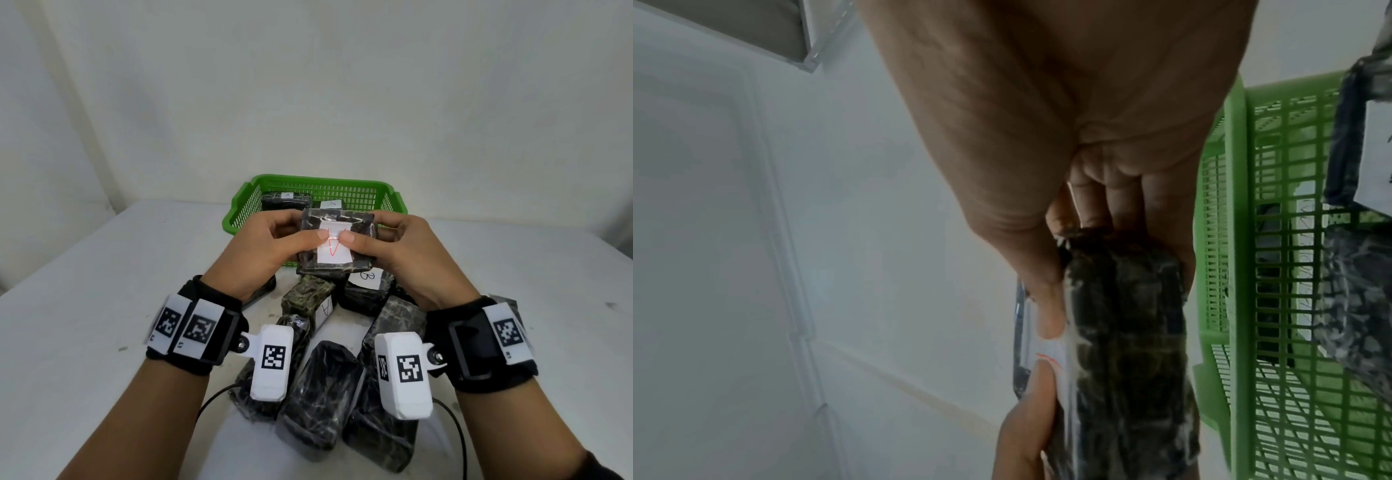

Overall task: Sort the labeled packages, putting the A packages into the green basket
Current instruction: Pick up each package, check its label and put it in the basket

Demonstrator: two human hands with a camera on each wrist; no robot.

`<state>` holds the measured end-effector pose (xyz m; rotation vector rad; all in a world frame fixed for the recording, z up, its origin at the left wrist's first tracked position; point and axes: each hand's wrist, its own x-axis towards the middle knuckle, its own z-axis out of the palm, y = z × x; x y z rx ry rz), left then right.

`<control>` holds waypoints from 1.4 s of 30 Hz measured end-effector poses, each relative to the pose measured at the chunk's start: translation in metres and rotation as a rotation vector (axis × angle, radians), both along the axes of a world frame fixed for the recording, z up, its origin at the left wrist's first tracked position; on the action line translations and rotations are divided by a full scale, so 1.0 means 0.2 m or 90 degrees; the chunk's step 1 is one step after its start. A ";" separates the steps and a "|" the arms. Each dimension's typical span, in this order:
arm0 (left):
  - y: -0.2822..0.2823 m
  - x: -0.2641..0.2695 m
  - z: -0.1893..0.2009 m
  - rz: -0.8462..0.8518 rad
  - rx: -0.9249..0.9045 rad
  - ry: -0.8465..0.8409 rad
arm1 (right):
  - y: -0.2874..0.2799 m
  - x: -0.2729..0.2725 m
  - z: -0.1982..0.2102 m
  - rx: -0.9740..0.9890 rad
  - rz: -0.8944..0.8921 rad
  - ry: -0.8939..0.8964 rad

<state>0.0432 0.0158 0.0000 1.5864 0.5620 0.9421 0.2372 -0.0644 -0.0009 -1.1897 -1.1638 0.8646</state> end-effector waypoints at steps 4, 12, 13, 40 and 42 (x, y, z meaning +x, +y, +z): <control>-0.02 -0.01 0.01 0.030 0.068 -0.013 | -0.02 0.00 0.01 -0.012 0.027 -0.005; -0.01 -0.03 0.01 -0.030 0.160 0.015 | -0.04 0.01 0.02 -0.059 0.081 0.080; -0.02 -0.04 0.01 -0.048 0.140 0.024 | -0.04 0.02 0.01 -0.045 0.070 0.088; -0.03 -0.02 -0.01 -0.021 0.042 0.029 | -0.06 0.03 -0.02 0.006 0.028 -0.037; -0.04 -0.02 0.00 -0.027 0.053 0.031 | -0.06 0.03 -0.02 0.018 0.017 -0.033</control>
